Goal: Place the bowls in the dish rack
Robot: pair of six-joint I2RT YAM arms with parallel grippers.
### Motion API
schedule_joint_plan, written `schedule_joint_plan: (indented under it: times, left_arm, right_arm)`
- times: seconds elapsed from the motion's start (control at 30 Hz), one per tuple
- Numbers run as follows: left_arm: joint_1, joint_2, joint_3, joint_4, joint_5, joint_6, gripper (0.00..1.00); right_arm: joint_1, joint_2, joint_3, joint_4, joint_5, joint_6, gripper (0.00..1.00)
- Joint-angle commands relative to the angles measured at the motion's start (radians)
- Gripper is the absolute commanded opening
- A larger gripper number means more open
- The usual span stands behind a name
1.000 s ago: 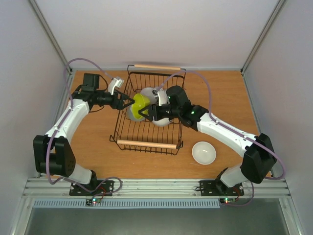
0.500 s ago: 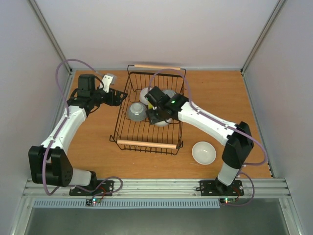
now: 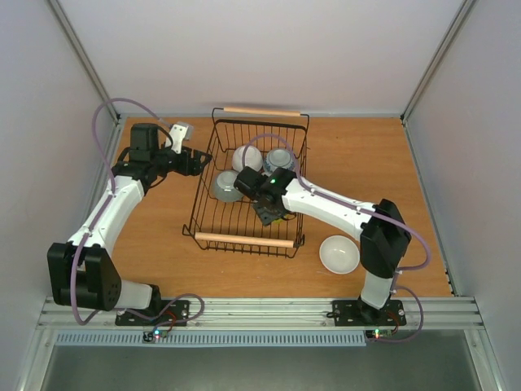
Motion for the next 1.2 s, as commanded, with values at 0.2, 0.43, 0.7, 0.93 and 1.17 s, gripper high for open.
schedule_joint_plan:
  times: [0.2, 0.43, 0.7, 0.93, 1.17]
  left_arm:
    - [0.003, 0.021, 0.002, 0.048, -0.007, -0.006, 0.81]
    - [0.004, 0.026, 0.003, 0.048, -0.005, -0.006, 0.81]
    - [0.004, 0.026, 0.005, 0.046, -0.005, -0.009, 0.81]
    - [0.006, 0.024, 0.005, 0.046, -0.004, -0.009, 0.81]
    - [0.009, 0.025, 0.005, 0.047, 0.0, -0.008, 0.82]
  right_arm:
    - [0.022, 0.086, 0.003, -0.107, 0.121, -0.018, 0.01]
    - [0.046, 0.102, 0.001, -0.14, 0.111, -0.039, 0.1]
    - [0.059, 0.126, 0.003, -0.145, 0.132, -0.033, 0.72]
    - [0.068, 0.128, -0.001, -0.133, 0.124, -0.037, 0.99]
    - [0.075, 0.051, -0.037, -0.051, 0.012, -0.087, 0.99]
